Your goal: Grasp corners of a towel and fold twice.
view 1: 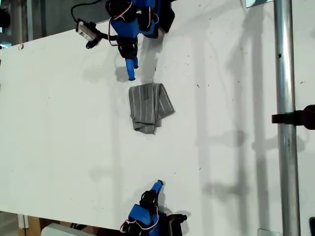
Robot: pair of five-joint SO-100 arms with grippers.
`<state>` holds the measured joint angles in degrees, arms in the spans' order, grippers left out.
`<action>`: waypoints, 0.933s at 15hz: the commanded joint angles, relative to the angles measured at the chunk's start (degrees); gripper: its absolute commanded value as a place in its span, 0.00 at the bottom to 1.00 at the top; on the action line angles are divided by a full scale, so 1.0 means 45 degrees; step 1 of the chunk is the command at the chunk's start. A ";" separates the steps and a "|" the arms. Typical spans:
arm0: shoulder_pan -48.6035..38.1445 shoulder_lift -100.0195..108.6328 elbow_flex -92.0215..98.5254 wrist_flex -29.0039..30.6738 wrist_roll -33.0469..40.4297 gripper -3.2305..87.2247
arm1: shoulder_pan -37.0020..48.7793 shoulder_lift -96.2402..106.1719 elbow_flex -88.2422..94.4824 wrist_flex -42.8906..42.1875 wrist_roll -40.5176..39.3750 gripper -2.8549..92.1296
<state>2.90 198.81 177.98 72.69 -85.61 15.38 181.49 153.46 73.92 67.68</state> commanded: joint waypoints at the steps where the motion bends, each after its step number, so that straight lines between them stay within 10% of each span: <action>1: 0.0312 0.0078 0.0176 -0.0195 -0.0566 0.01 | -0.0488 0.1484 0.0449 0.0352 -0.0137 0.55; 3: 0.0215 0.0078 0.0176 0.0293 0.0781 0.06 | -0.0371 0.1484 0.1328 0.0391 0.0527 0.03; 7: 0.0273 0.0059 0.0176 0.0215 0.7090 0.05 | 0.0215 0.1504 0.2676 0.2148 0.4512 0.06; 14: 0.0215 0.0059 0.0176 0.0273 0.6797 0.05 | -0.1816 0.1504 0.2715 0.2207 0.4160 0.18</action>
